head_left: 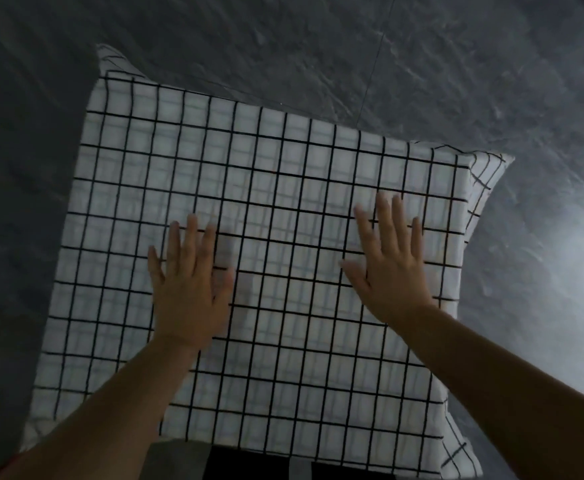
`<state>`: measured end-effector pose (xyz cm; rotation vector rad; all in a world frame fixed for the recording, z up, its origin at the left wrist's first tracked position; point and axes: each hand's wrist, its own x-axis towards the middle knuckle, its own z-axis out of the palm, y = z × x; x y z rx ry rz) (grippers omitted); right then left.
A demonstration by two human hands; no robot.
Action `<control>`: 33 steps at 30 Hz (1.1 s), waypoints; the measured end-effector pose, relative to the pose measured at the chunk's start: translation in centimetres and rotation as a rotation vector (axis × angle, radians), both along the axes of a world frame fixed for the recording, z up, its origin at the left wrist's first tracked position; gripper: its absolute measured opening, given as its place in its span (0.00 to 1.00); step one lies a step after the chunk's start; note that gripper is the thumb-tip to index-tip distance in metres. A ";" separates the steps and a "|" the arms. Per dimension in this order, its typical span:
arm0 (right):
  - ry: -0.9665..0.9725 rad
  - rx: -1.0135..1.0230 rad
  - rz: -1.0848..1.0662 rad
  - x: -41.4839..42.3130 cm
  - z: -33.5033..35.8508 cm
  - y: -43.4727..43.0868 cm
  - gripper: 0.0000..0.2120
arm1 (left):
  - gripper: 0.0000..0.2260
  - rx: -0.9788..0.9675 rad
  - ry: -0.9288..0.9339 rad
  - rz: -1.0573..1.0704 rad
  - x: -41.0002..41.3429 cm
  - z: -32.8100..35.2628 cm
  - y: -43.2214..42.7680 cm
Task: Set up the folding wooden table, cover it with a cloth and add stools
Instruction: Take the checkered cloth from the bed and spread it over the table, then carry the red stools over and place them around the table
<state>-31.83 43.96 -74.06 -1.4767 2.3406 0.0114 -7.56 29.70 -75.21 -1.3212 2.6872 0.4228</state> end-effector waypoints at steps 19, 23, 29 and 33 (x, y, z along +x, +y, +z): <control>0.039 0.258 -0.015 11.5 3.1 2.3 0.38 | 0.31 0.034 -0.131 0.073 11.8 3.9 1.8; -0.122 -0.011 -0.037 15.0 14.4 2.9 0.32 | 0.30 0.105 0.058 0.193 13.5 13.7 5.7; -0.253 -0.224 0.039 24.0 27.5 3.4 0.23 | 0.28 0.141 0.330 0.504 22.0 24.7 11.4; -0.350 -0.232 0.132 31.4 28.9 1.5 0.23 | 0.28 0.101 0.345 0.746 29.2 26.5 12.4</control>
